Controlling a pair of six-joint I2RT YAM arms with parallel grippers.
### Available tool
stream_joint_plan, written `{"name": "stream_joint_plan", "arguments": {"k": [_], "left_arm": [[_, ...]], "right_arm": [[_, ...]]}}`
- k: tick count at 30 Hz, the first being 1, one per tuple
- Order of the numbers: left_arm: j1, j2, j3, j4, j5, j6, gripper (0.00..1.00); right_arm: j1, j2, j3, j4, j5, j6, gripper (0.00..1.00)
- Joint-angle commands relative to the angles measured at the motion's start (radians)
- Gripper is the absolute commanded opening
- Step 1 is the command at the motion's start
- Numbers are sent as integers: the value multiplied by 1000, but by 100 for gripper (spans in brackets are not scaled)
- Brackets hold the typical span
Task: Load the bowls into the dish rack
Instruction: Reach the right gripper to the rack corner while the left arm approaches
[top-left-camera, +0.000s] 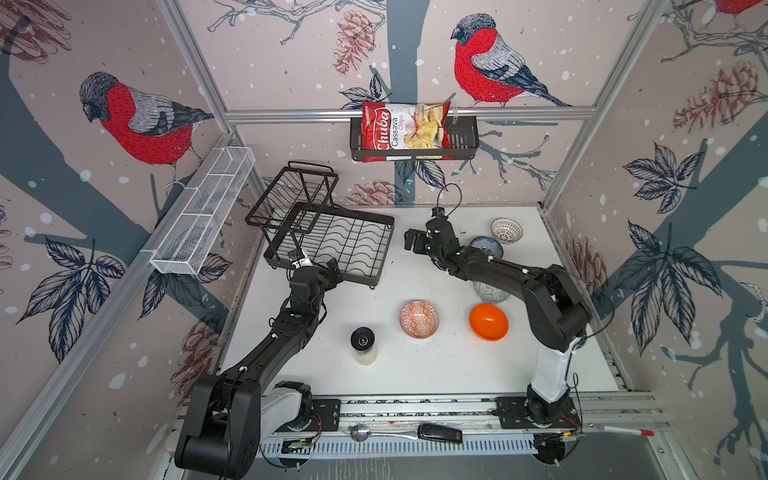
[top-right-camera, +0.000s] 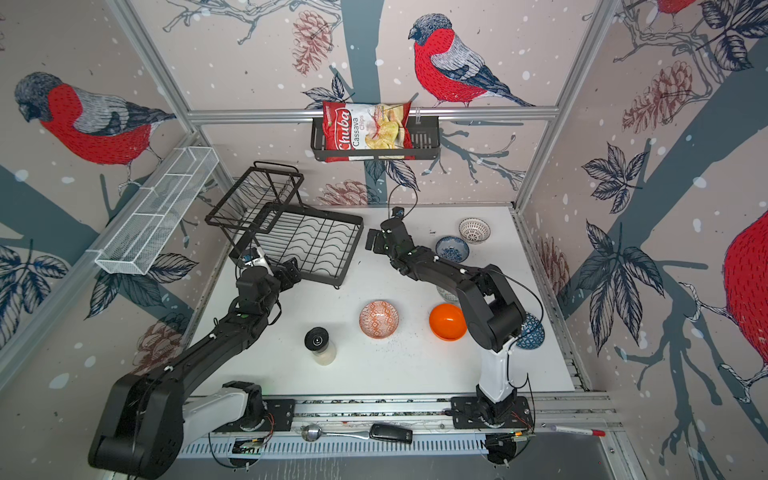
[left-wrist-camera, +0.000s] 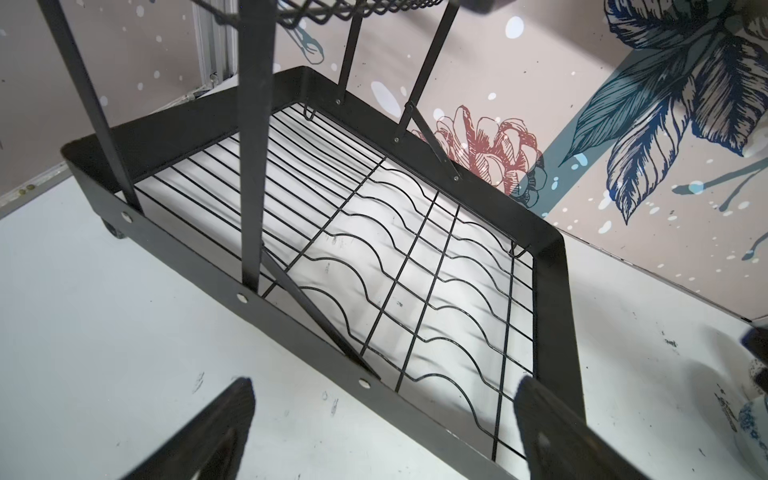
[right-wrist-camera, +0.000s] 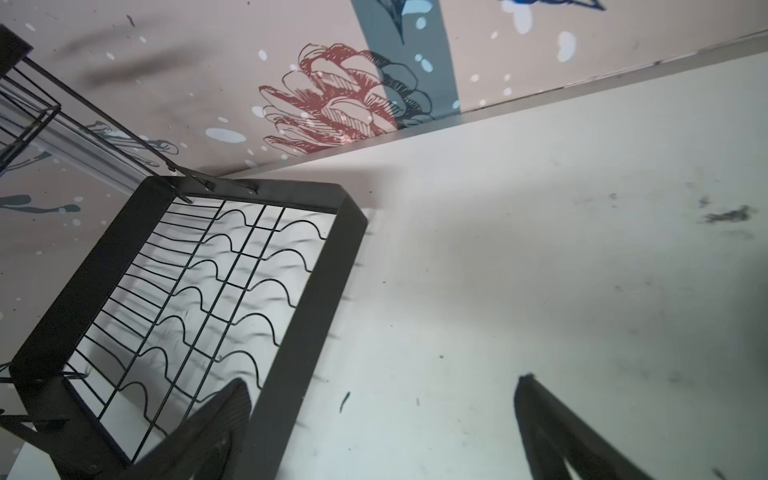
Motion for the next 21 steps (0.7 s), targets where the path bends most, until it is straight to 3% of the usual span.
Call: {"name": "stream_joint_plan", "arguments": {"k": [1, 7, 12, 21], "left_arm": [[-1, 22, -24, 164, 94, 45, 97], [-1, 78, -18, 204, 194, 52, 97], [-4, 54, -16, 187, 198, 43, 97], [-5, -4, -19, 168, 185, 55, 97]], "right_arm": [[45, 104, 140, -125, -7, 39, 98], [103, 288, 383, -254, 10, 36, 91], [139, 423, 576, -362, 51, 19, 81], [148, 526, 692, -408, 73, 14, 68]]}}
